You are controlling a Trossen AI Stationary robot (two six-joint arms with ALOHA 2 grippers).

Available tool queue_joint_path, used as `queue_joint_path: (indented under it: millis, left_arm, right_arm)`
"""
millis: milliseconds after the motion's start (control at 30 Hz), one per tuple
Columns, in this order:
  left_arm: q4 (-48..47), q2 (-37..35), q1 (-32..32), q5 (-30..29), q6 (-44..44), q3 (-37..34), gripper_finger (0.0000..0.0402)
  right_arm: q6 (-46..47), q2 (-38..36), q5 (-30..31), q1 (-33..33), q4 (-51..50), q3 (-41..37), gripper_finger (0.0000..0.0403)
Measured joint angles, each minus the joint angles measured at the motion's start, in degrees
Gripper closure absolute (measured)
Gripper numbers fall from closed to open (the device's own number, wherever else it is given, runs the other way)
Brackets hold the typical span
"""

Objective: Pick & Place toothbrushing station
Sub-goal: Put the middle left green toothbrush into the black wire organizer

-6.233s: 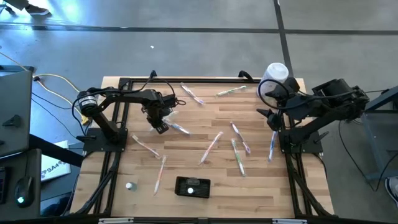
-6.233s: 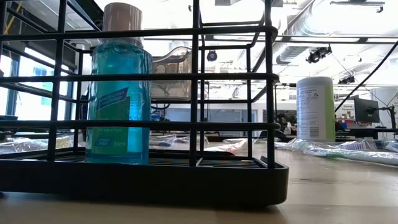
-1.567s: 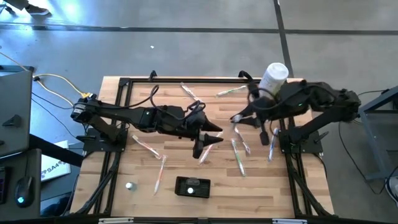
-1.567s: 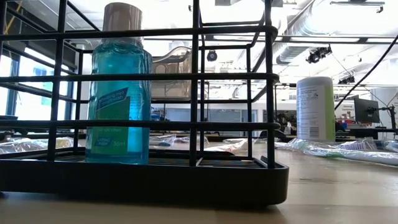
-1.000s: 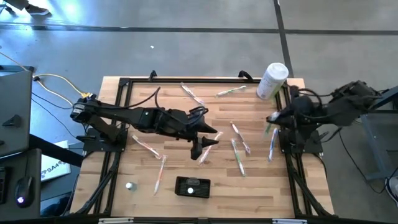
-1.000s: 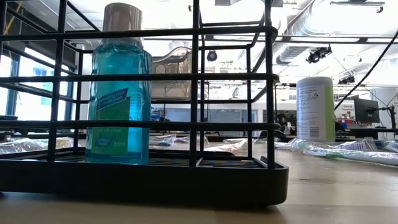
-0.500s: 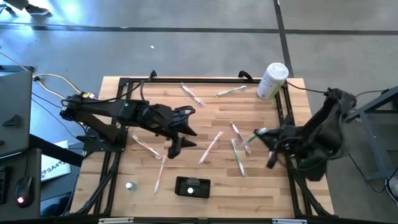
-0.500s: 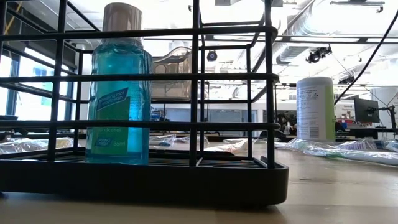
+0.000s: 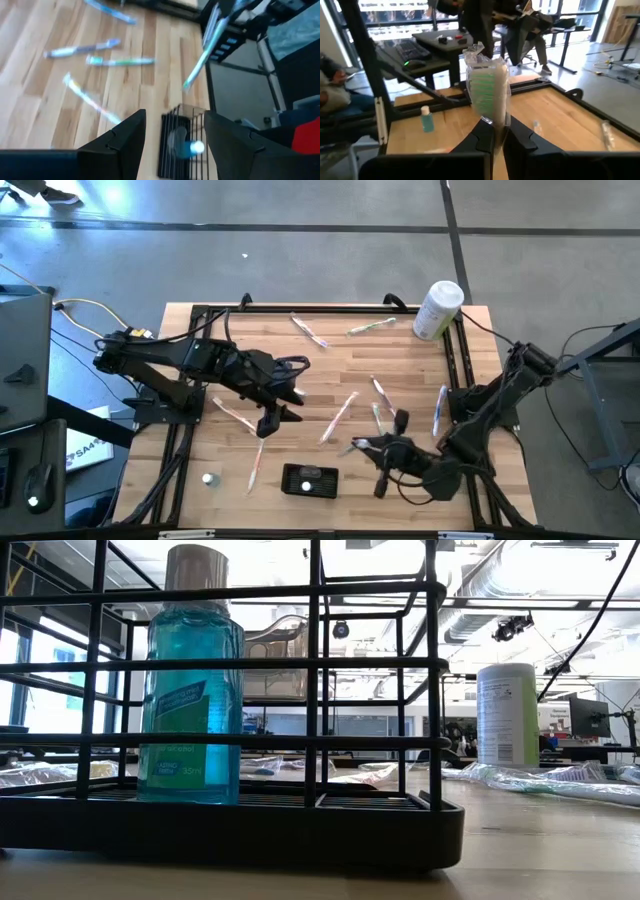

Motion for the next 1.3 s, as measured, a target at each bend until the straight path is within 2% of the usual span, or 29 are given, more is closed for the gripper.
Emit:
queue_joint_path:
  millis: [267,400,600,767,867,1067,1300]
  left_arm:
    - [-1.6,0.0,-1.5,-1.7,-1.7,0.0,0.0203]
    - [-1.8,0.0,-5.3,-7.3,-2.5,0.0,0.0203]
    - [-1.8,0.0,-10.6,-17.8,-6.6,0.0,0.0203]
    - [-1.7,0.0,-15.6,-27.8,-12.5,0.0,0.0203]
    - [-1.7,0.1,-19.2,-32.5,-15.5,0.0,0.0203]
    - [-1.9,0.1,-24.8,-39.7,-23.3,-0.9,0.0203]
    - [-2.0,0.1,-30.5,-46.1,-29.3,-0.9,0.0203]
  right_arm:
    - [0.7,1.2,-9.9,-2.3,-1.5,0.0,0.0393]
    - [0.6,1.2,-13.8,-2.5,-2.0,0.0,0.0393]
    - [1.1,1.9,-14.3,-2.4,-2.4,0.0,0.0393]
    - [-1.1,4.5,-18.6,-2.9,2.5,0.1,0.0393]
    - [-4.0,6.8,-18.4,-2.9,5.3,0.1,0.0393]
    - [-4.5,7.5,-17.2,-3.8,5.5,0.1,0.0392]
    - [-4.5,7.7,-20.4,-5.6,3.1,0.1,0.0392]
